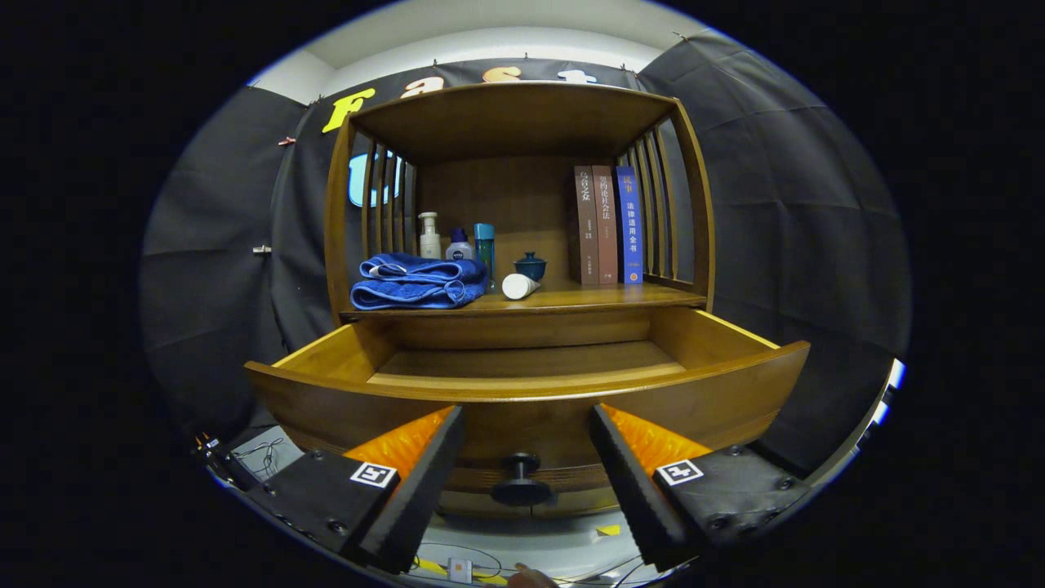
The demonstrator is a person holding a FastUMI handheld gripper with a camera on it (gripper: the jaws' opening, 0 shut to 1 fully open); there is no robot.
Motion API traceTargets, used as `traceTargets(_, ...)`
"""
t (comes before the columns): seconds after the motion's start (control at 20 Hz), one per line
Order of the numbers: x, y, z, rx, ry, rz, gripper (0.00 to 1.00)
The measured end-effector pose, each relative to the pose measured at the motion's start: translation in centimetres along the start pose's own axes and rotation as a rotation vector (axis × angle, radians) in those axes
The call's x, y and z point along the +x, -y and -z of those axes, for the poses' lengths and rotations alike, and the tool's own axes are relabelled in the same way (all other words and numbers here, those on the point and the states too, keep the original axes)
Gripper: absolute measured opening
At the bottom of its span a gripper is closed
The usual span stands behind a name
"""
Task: Pull open the drawer, take out the items inside it, and place them on the countertop above the cabinet.
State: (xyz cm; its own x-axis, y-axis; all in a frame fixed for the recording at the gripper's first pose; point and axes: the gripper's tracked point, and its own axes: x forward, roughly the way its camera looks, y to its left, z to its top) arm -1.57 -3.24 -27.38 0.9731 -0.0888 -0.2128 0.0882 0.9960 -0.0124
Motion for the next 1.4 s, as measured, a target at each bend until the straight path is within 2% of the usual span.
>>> traceTargets(0.4,5.4,-0.7,-1.1,0.053,-0.030,-0.013,0.99)
traceTargets(1.4,16.5,-1.1,-2.5,0.051,-0.047,-0.011,1.00)
